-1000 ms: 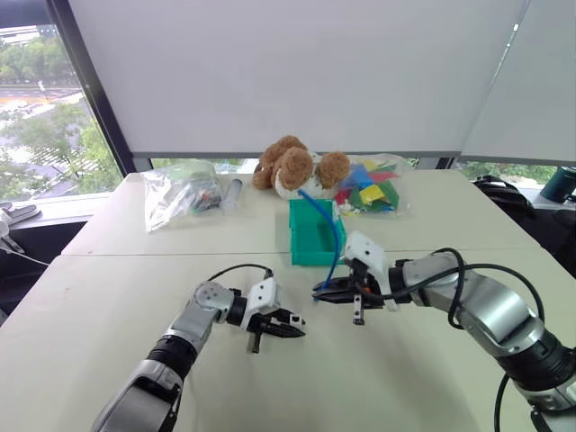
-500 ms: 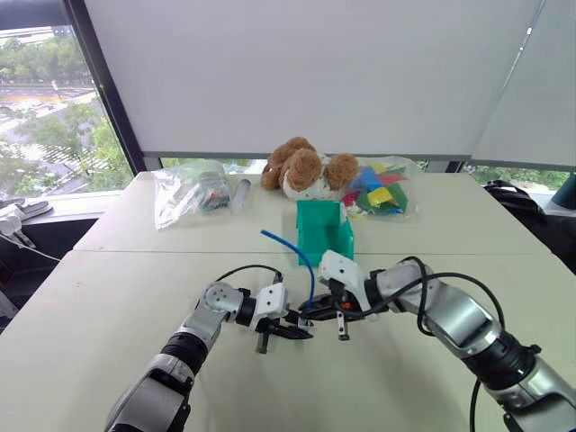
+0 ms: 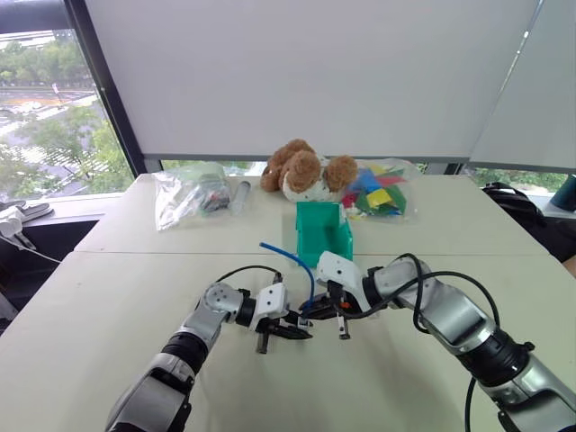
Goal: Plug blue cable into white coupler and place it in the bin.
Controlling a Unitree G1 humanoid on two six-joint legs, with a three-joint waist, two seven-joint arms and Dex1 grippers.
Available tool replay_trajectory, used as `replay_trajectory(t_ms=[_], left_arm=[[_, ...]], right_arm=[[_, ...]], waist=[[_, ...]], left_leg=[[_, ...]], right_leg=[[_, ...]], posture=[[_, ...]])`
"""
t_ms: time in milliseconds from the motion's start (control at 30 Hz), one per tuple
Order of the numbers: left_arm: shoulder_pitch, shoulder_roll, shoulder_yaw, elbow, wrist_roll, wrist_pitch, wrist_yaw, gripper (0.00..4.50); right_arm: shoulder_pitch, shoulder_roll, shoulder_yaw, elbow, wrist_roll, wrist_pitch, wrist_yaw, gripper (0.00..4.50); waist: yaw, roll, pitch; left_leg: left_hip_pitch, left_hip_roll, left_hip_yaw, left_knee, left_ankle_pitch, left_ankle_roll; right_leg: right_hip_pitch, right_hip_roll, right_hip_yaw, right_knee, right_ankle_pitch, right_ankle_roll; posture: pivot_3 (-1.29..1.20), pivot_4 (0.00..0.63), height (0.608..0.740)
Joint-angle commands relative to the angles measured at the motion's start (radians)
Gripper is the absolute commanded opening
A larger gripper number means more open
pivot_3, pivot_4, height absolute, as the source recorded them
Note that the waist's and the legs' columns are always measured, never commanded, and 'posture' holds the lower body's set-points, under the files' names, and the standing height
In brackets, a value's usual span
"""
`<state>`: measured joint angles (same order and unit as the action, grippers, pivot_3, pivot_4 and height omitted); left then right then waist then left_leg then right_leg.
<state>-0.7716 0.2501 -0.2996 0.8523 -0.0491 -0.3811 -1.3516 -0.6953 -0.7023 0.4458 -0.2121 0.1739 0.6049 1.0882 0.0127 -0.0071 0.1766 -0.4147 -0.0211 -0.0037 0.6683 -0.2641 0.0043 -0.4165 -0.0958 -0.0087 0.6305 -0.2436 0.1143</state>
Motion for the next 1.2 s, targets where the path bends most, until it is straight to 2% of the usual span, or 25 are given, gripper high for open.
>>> replay_trajectory(t_ms=[33, 433, 733, 967, 1133, 1200], left_arm=[[-0.006, 0.0, -0.009, 0.02, 0.033, 0.003, 0.011, 0.34], [-0.006, -0.003, -0.004, 0.019, 0.037, 0.012, 0.006, 0.34], [0.009, 0.005, -0.002, -0.002, 0.036, 0.025, 0.014, 0.34], [0.024, 0.013, 0.003, -0.019, 0.03, 0.038, 0.021, 0.34], [0.042, 0.04, 0.023, -0.066, 0.009, 0.082, 0.022, 0.34], [0.058, 0.059, 0.035, -0.112, -0.007, 0.122, 0.019, 1.41]], right_arm=[[-0.003, -0.018, -0.001, -0.024, -0.026, -0.006, 0.018, 0.0], [-0.03, 0.046, 0.067, 0.104, -0.1, -0.074, 0.068, 0.0], [0.023, 0.098, 0.117, 0.194, -0.16, -0.117, 0.092, 0.0], [0.045, 0.123, 0.082, 0.196, -0.163, -0.099, 0.067, 0.0], [0.028, 0.149, -0.035, 0.12, -0.086, 0.004, 0.039, 0.0], [0.015, 0.145, -0.087, 0.074, -0.047, 0.059, 0.029, 0.0]], waist=[[0.0, 0.0, 0.0], [-0.001, 0.0, 0.0], [-0.005, -0.003, -0.009], [-0.008, -0.003, -0.018], [-0.015, -0.003, -0.018], [-0.021, -0.003, -0.017]], left_leg=[[0.0, 0.0, 0.0, 0.0, 0.0, 0.0], [0.006, 0.0, -0.001, 0.0, 0.0, 0.0], [0.01, 0.001, -0.001, -0.001, 0.0, 0.0], [0.012, 0.001, -0.001, -0.003, 0.0, 0.0], [0.012, 0.002, -0.001, -0.003, 0.0, 0.0], [0.01, 0.002, -0.001, -0.003, 0.0, 0.0]], right_leg=[[0.0, 0.0, 0.0, 0.0, 0.0, 0.0], [0.006, 0.0, 0.0, -0.001, 0.0, 0.0], [0.009, 0.001, 0.0, 0.0, 0.0, 0.0], [0.011, 0.001, 0.0, -0.001, 0.0, -0.001], [0.01, 0.001, 0.0, -0.001, 0.0, -0.001], [0.009, 0.001, 0.0, 0.0, 0.0, -0.001]], posture=[[0.0, 0.15, 0.74], [0.0, 0.15, 0.74], [0.0, 0.15, 0.74], [0.0, 0.15, 0.74], [0.0, 0.15, 0.74], [0.0, 0.15, 0.74]])
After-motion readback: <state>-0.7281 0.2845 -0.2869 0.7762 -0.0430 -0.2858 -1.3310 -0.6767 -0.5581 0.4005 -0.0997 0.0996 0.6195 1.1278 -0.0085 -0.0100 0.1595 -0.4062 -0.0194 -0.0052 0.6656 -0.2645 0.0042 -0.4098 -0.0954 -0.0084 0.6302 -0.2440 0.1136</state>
